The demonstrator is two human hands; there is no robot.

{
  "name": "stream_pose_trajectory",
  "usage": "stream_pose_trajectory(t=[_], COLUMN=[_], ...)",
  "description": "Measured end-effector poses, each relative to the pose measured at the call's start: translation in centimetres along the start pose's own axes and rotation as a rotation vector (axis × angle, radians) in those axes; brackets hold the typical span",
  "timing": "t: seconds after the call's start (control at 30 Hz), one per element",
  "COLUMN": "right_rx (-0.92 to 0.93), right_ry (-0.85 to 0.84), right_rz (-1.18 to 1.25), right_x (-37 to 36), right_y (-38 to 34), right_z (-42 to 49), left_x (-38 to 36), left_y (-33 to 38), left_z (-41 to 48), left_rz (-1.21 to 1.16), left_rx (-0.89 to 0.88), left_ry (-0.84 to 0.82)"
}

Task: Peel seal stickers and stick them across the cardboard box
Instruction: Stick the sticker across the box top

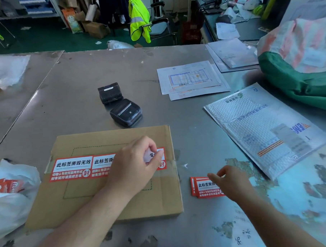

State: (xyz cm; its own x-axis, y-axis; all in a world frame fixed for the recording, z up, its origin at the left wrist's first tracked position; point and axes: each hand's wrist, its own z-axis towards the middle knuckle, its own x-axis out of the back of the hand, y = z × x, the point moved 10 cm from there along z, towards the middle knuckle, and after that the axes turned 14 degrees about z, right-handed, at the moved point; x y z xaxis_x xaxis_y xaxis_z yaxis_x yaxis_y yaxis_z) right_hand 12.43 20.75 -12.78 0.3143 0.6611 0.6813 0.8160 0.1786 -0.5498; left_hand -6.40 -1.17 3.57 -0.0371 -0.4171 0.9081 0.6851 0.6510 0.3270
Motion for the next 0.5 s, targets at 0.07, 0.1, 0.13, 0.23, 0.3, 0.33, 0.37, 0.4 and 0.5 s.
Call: stream_pose_trajectory(t=[0.07,0.1,0.13,0.23,0.3,0.33,0.37,0.4,0.5], right_rx=[-0.036,-0.059,-0.087,-0.124,-0.114,-0.109,-0.107,-0.105,-0.085], right_ry=[0.034,0.044,0.056,0.093,0.097,0.097,0.101,0.106,0.119], right_rz=[-0.027,-0.036,-0.035,-0.014,-0.035,-0.043,-0.042,-0.037,-0.042], right_x=[-0.9,-1.3,-1.6,-1.7,-1.7,-1.7,-1.7,-1.6,-1.1], right_y=[2.2,3.1,3.7,4.5,4.2,4.1,4.1,4.0,3.6], right_z=[0.5,0.6,0.7,0.6,0.7,0.7,0.7,0.7,0.4], left_x=[-0.2,-0.3,-0.3,-0.1,0.1,0.2,0.3,0.5,0.9], left_y=[0.2,0.3,0.4,0.6,0.6,0.6,0.6,0.6,0.6], left_z=[-0.1,-0.1,-0.1,-0.2,-0.3,-0.4,-0.4,-0.4,-0.5], left_rz=[0.022,0.03,0.031,0.022,0.024,0.025,0.023,0.02,0.002], left_rx=[-0.014,-0.02,-0.026,-0.053,-0.065,-0.066,-0.066,-0.065,-0.067], left_ry=[-0.001,0.003,0.008,0.029,0.039,0.046,0.058,0.072,0.097])
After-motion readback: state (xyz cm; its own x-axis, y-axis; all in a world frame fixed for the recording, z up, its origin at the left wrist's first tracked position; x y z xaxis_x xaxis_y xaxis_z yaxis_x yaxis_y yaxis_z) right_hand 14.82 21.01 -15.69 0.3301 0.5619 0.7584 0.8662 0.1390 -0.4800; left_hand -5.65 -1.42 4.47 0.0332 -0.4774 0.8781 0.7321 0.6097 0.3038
